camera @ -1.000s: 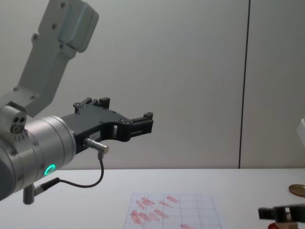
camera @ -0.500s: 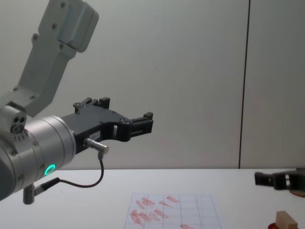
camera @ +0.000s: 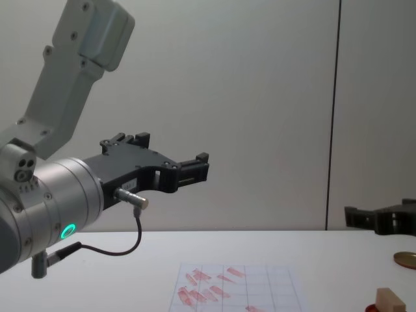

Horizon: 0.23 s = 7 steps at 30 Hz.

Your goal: Use the one hand to pick up the stamp and affix it onto the A4 paper.

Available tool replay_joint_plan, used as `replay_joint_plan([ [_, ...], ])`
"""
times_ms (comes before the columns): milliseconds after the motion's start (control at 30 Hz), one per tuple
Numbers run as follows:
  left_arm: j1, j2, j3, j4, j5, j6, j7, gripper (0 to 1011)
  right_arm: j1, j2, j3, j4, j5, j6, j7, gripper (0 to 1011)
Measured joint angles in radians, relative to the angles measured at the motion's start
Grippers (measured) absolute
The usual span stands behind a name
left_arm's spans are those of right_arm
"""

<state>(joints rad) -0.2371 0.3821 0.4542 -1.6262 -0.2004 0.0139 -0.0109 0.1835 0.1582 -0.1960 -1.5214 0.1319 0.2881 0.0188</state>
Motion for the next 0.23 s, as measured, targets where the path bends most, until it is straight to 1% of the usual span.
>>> replay_joint_plan([
  [233,0.0,0.0,0.0,0.0,0.0,0.0,0.0,993,-0.013,0.005,0.001,-0.026,-0.002,-0.008,0.007,1001],
])
